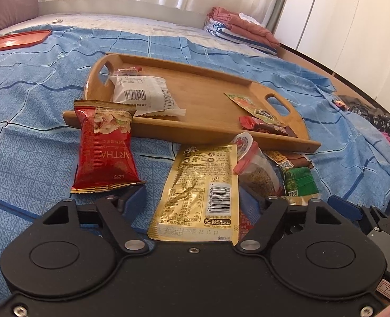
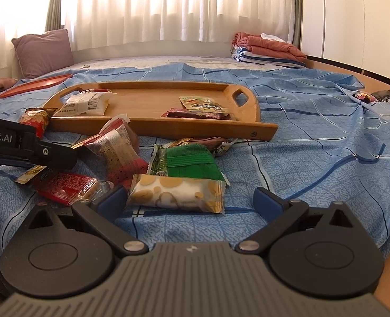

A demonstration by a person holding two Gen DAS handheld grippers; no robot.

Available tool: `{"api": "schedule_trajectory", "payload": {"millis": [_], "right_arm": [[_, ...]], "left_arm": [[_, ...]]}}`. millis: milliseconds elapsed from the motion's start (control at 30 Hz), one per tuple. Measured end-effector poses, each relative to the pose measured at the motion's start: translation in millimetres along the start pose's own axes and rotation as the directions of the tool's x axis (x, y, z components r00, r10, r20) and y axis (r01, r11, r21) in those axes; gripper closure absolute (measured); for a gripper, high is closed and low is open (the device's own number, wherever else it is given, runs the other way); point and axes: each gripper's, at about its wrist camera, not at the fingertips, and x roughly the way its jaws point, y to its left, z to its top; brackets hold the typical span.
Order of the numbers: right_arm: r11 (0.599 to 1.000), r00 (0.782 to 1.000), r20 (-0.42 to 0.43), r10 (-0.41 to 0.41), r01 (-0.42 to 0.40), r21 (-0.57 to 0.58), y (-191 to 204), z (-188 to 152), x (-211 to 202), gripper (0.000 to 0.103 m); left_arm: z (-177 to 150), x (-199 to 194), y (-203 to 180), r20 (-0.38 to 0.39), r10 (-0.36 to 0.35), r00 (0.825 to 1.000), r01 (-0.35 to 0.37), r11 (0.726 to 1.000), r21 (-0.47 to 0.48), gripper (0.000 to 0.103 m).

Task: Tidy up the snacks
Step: 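Move both tools back down to the snack pile beside the tray, then grasp the gold foil bag with the left tool while the right tool grasps the cream biscuit pack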

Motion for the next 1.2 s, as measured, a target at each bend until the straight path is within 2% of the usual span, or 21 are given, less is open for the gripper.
{"api": "schedule_trajectory", "payload": {"millis": [167, 533, 833, 867, 900, 1100, 1133, 1200], "right_arm": [[1.0, 1.0, 0.002, -0.004, 0.004, 0.005, 0.8, -0.6, -1.5, 0.0], [1.0, 1.0, 0.01, 0.009, -0.009, 0.004, 1.5, -2.1, -9.2, 0.0], [0.998, 0.998, 0.019, 0.055, -0.055, 0.022, 3.1, 0.2, -20.6, 0.014], [0.998, 0.998, 0.018, 0.057, -0.058, 0.026, 2.8, 1.1, -20.5, 0.015], [0.998, 0.998, 0.018, 0.06, -0.06, 0.031, 2.5, 2.0, -20.5, 0.016], [0.997, 0.998, 0.004, 0.061, -0.061, 0.046, 0.9, 6.6, -15.9, 0.026], [0.997, 0.998, 0.003, 0.062, -0.062, 0.05, 0.1, 6.6, -16.0, 0.026], [0.996, 0.998, 0.002, 0.065, -0.065, 0.055, -1.1, 6.6, -16.1, 0.026]], "left_arm": [[0.0, -1.4, -2.2, -0.005, -0.018, 1.0, 0.017, 1.0, -0.014, 0.041], [-3.8, -7.7, -6.9, 0.023, 0.003, 1.0, -0.002, 0.999, -0.033, 0.042], [-3.7, -19.4, -18.5, 0.086, 0.057, 0.995, -0.06, 0.998, 0.029, 0.043], [-3.1, -20.5, -18.6, 0.091, 0.049, 0.995, -0.052, 0.998, 0.033, 0.071], [-1.8, -21.0, -18.4, 0.088, 0.039, 0.995, -0.043, 0.998, 0.036, 0.077], [-2.5, -17.8, -21.3, 0.073, 0.04, 0.997, -0.044, 0.998, 0.054, 0.073], [-3.5, -17.4, -21.2, 0.073, 0.04, 0.996, -0.044, 0.998, 0.052, 0.07], [-3.3, -14.6, -19.1, 0.061, 0.034, 0.998, -0.036, 0.998, 0.043, 0.051]]}}
